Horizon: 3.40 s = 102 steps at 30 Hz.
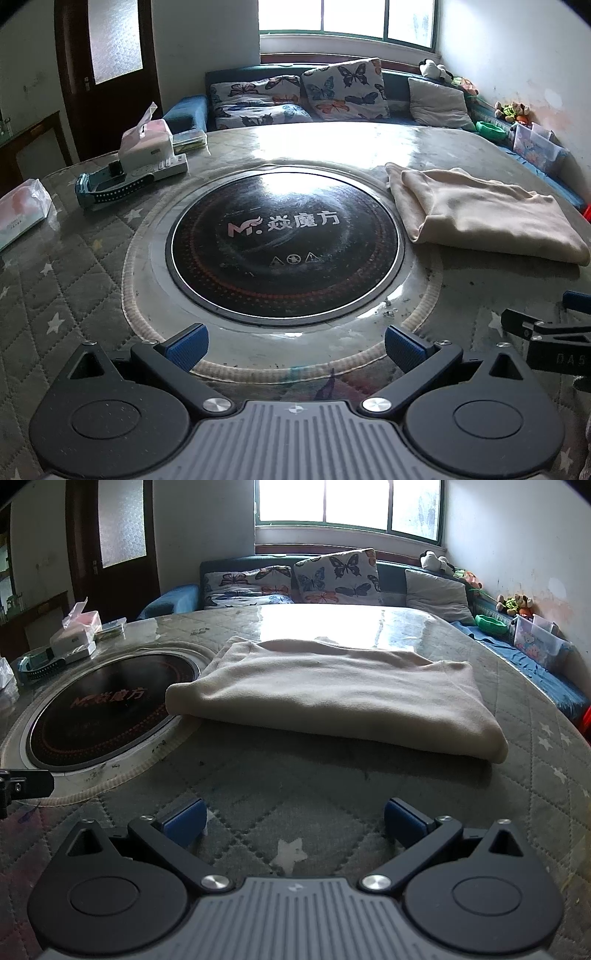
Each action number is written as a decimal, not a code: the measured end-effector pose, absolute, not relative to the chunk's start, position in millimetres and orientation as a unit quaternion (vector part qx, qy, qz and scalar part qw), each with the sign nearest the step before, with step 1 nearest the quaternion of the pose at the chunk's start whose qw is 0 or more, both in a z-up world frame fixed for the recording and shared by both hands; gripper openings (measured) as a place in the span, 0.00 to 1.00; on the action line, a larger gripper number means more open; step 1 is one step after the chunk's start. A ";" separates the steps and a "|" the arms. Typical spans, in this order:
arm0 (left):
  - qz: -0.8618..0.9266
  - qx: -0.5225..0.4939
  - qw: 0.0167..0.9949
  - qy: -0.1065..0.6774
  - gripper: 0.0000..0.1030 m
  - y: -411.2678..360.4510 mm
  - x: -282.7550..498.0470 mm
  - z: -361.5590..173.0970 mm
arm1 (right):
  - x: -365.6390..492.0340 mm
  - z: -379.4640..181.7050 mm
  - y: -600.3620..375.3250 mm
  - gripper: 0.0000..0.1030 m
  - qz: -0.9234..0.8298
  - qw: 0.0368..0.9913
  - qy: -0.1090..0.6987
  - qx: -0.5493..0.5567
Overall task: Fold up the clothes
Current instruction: 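Move both tools toward the folded cream cloth on the table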
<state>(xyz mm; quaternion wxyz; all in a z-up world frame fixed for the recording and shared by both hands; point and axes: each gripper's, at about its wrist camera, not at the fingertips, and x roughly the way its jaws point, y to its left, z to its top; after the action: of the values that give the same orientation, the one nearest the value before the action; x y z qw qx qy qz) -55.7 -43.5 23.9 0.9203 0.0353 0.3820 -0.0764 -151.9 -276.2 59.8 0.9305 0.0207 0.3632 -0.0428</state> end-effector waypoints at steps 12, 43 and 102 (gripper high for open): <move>-0.101 0.037 0.916 0.386 1.00 -51.7 -56.9 27.9 | -152.9 61.2 -274.4 1.00 -0.042 0.931 0.363 0.017; -0.150 0.068 0.907 0.388 1.00 -110.3 -20.0 35.8 | -153.4 86.6 -321.1 1.00 -0.069 0.936 0.346 0.008; -0.157 0.067 0.903 0.394 1.00 -104.9 -14.3 28.1 | -100.3 48.4 -327.7 1.00 -0.069 0.932 0.354 0.027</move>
<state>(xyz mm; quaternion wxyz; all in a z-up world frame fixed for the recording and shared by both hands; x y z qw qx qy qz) -14.3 -104.9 28.1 0.9030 0.0668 0.3943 -0.1573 -100.3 -327.7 48.4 0.9324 0.0269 0.3537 -0.0694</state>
